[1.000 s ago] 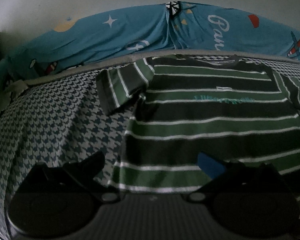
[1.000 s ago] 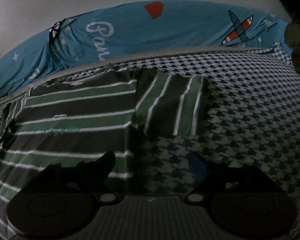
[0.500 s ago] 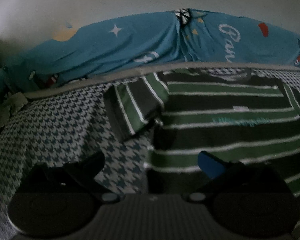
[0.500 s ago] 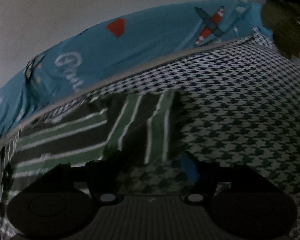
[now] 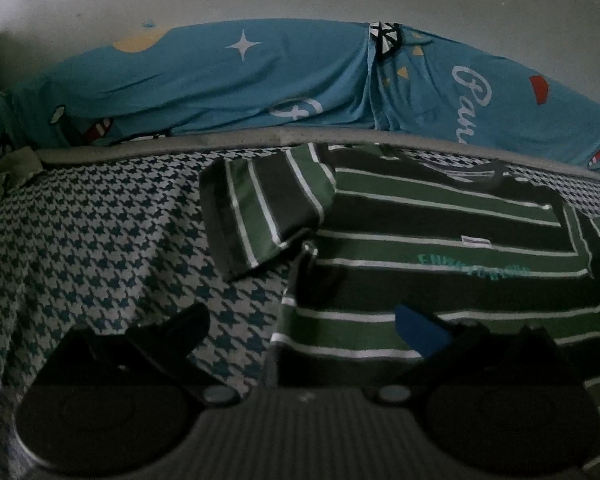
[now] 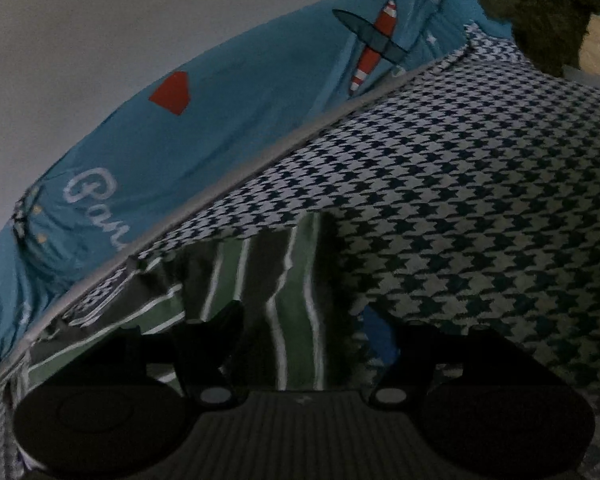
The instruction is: Fold clothes
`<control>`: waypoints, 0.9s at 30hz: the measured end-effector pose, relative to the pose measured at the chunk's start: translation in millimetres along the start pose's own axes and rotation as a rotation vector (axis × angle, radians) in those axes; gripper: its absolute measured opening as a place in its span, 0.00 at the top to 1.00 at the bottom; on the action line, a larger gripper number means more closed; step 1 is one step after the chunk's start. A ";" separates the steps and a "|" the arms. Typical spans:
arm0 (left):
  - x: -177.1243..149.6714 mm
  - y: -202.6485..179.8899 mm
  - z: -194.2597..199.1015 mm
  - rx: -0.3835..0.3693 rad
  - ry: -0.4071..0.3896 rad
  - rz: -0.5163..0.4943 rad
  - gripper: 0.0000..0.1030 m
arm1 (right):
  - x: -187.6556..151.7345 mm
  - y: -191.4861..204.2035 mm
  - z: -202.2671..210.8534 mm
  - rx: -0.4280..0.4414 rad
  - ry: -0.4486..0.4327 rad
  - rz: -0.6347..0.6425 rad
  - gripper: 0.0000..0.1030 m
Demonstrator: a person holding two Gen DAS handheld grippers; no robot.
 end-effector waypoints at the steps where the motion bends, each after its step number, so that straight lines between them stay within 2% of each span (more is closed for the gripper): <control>1: 0.1 0.0 0.2 -0.002 0.000 0.002 0.00 | 0.9 -1.1 -3.3 -0.008 0.001 -0.010 0.35; 9: -2.6 -2.6 2.4 -0.012 0.003 -0.007 0.00 | 3.0 -4.2 -27.7 -0.001 0.026 -0.087 0.35; 13: -4.9 -3.7 2.5 -0.003 0.001 -0.029 0.00 | 5.9 0.7 -34.3 0.007 0.017 -0.077 0.36; 18: -5.8 -2.2 1.5 0.011 0.001 -0.048 0.00 | 6.6 8.6 -40.7 0.002 0.012 -0.021 0.58; 20: -6.2 -1.8 0.7 0.013 0.006 -0.048 0.00 | 7.0 9.3 -42.4 0.000 0.012 -0.020 0.78; 21: -6.3 -1.7 0.5 0.015 0.006 -0.048 0.00 | 6.9 10.0 -43.4 0.006 0.016 -0.022 0.82; 23: -6.2 -1.2 0.3 0.017 0.005 -0.050 0.00 | 6.9 13.0 -44.1 0.020 0.023 -0.022 0.87; 27: -6.0 -0.4 0.7 0.023 0.004 -0.054 0.00 | 9.8 22.5 -38.0 0.021 0.007 0.006 0.90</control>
Point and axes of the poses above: each gripper's, at about its wrist camera, not at the fingertips, and z roughly against the way its jaws point, y to its left, x to its top, the point moved 10 cm from there along -z, roughly the way its jaws point, and after that the axes turned 1 degree about x, right-handed, at the moved point
